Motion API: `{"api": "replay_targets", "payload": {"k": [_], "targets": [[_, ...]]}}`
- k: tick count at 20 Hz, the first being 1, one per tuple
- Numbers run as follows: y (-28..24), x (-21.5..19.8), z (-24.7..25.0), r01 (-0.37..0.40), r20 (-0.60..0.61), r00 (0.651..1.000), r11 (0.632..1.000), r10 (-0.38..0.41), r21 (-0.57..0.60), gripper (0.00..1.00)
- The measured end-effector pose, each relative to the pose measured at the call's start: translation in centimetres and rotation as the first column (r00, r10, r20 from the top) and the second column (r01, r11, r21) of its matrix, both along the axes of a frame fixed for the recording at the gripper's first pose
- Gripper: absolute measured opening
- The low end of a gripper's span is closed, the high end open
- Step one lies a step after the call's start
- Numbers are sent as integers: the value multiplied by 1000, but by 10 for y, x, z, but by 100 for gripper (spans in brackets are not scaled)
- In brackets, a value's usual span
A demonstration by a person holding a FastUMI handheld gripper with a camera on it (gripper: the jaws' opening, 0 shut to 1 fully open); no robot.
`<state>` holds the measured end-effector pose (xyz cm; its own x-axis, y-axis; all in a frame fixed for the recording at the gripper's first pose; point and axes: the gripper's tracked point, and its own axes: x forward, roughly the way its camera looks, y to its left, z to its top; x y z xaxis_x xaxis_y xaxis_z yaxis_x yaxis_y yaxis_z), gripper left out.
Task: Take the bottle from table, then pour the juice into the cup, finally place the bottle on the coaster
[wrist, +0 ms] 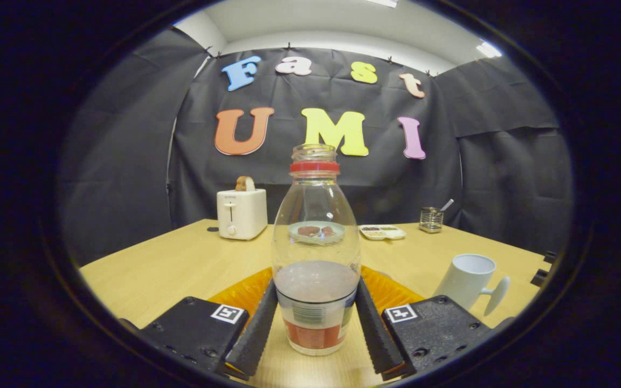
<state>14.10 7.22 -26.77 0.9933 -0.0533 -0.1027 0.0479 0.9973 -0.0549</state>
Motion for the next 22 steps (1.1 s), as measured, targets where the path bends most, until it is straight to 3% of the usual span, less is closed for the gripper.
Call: {"api": "replay_targets", "payload": {"k": [7,10,14,19,22], "targets": [[12,-9,9,-61,-46,997,986,69,153,79],[4,-11,19,-46,-56,997,971,61,234,79],[-1,-15,36,-52,-27,997,916,68,397,79],[-6,-18,44,-48,-57,994,860,89,509,78],[-13,-14,45,-33,-90,990,798,109,602,78]]}}
